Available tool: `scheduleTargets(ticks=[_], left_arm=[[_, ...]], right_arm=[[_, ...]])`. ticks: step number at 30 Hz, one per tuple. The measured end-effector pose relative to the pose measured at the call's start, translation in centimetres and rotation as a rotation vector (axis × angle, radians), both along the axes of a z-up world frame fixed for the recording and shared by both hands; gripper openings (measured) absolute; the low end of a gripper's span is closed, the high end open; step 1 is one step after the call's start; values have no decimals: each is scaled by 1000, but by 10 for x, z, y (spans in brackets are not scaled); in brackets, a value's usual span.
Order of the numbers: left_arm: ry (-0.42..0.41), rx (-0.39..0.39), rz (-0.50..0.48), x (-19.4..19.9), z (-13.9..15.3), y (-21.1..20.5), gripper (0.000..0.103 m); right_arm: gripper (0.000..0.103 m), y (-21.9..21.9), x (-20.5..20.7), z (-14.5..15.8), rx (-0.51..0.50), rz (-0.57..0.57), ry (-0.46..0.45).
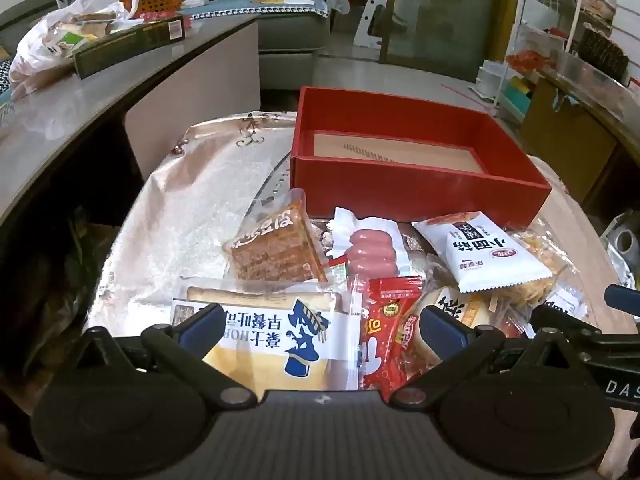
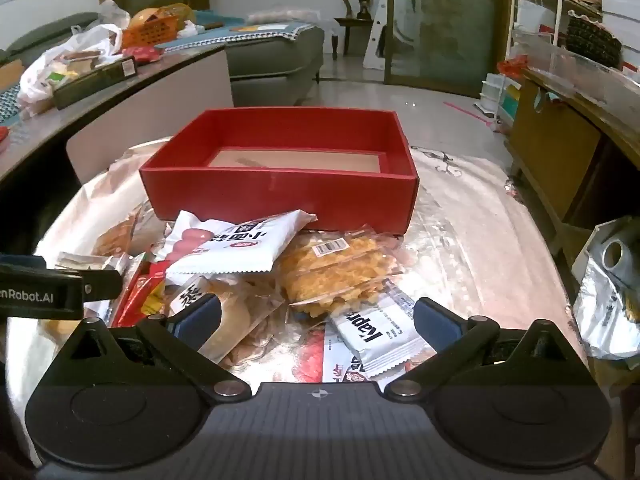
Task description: Organize snacks
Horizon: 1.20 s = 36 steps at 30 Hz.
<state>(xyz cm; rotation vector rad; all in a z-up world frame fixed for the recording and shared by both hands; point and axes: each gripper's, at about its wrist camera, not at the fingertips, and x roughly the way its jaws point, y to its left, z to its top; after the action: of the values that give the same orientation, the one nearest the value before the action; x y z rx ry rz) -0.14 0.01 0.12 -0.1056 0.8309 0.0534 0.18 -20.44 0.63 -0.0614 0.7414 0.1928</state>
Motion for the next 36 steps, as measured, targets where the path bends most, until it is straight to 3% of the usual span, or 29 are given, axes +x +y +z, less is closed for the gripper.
scheduleTargets(ticks=[2,9,36], left_arm=[[-7,-25,-3,-3,-1,5,99],[42,10,-22,2,-6,-3,99],[51,20,-58,1,-8,-8,99]], right_arm=[[103,2,-1,-1,6,2,3],[103,-2,1,0,1,1,11],[103,1,2,-5,-8,6,38]])
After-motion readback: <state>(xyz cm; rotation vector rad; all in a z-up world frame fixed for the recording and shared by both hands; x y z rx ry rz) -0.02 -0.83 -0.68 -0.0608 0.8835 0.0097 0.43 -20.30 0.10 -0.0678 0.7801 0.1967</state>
